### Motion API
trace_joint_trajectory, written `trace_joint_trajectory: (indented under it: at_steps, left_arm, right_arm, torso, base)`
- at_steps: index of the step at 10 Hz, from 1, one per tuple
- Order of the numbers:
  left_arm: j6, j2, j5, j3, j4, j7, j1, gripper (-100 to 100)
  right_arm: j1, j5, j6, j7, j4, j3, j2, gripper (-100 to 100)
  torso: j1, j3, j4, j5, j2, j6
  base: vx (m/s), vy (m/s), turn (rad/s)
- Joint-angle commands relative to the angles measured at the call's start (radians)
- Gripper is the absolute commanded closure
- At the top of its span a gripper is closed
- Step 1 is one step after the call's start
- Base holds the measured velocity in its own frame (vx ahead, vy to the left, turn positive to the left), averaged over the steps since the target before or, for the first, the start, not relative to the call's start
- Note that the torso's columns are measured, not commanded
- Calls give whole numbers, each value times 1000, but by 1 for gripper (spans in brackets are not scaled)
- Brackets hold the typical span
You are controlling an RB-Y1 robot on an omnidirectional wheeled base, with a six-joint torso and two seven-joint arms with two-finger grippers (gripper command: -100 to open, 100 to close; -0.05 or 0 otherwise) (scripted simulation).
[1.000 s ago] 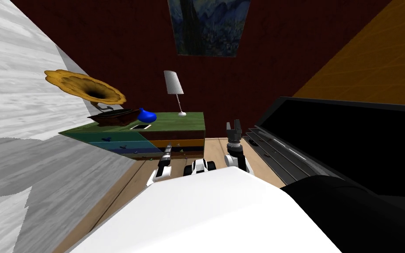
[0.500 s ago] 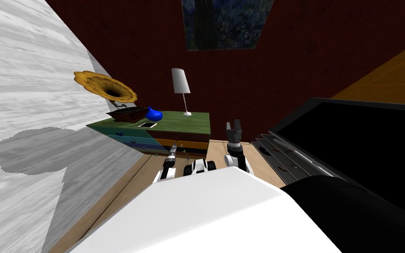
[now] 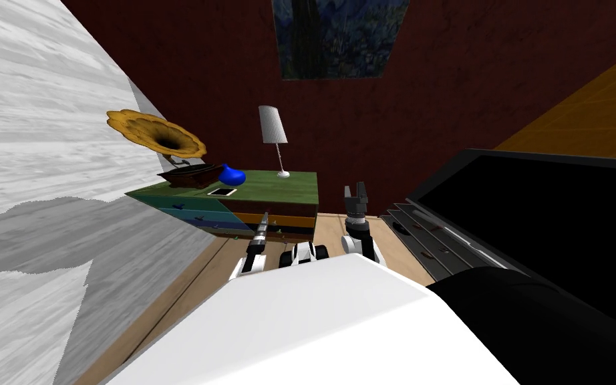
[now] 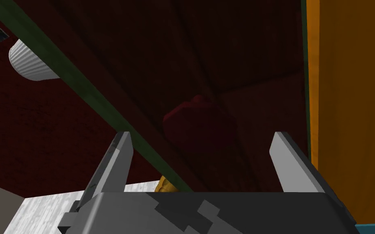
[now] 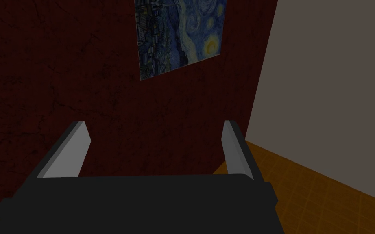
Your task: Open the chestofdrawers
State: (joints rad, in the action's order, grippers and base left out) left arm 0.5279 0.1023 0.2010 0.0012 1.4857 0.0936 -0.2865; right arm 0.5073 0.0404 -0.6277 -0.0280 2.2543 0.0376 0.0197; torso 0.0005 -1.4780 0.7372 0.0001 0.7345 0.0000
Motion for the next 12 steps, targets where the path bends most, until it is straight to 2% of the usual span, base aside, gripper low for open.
trace_joint_trajectory:
  at_steps: [1,2,3,4,7,8,9,11,12]
  left_arm:
    - [-17,5,-1,1,13,-4,4,-100]
    - [9,1,-1,0,-10,0,-1,100]
    - [-3,2,-1,0,3,-2,3,100]
    - [-10,9,0,-4,25,-10,-12,100]
    - [-24,19,2,-10,58,-21,-28,100]
    - [-21,18,1,-8,51,-19,-25,100]
    - [-51,11,-8,-4,50,-27,-13,-100]
    - [-80,8,-16,0,47,-34,1,-100]
    - [-70,8,-13,-1,48,-31,-3,-100]
  right_arm:
    - [0,0,0,0,0,0,0,0]
    - [0,0,0,0,0,0,0,0]
    - [0,0,0,0,0,0,0,0]
    - [0,0,0,0,0,0,0,0]
    - [-1,0,0,0,0,0,0,0]
    - [-1,0,0,0,0,0,0,0]
    - [0,0,0,0,0,0,0,0]
    - [0,0,0,0,0,0,0,0]
    - [0,0,0,0,0,0,0,0]
  torso:
    - [0,-1,-1,0,-1,0]
    - [-1,1,0,0,3,0]
    - [1,5,0,1,7,0]
    - [1,3,2,0,5,0]
    - [-1,5,2,0,8,0]
    - [-2,3,1,-1,5,0]
    - [-2,-1,0,-1,-2,0]
    - [-4,-5,-3,-1,-8,0]
    - [-2,-3,-1,-1,-4,0]
  base:
    - [41,-3,-4]
    - [-42,0,43]
    - [-33,-5,11]
    - [-97,27,21]
    - [-178,43,10]
    - [-86,11,2]
    - [51,-38,-3]
    - [150,-69,2]
    - [81,-38,3]
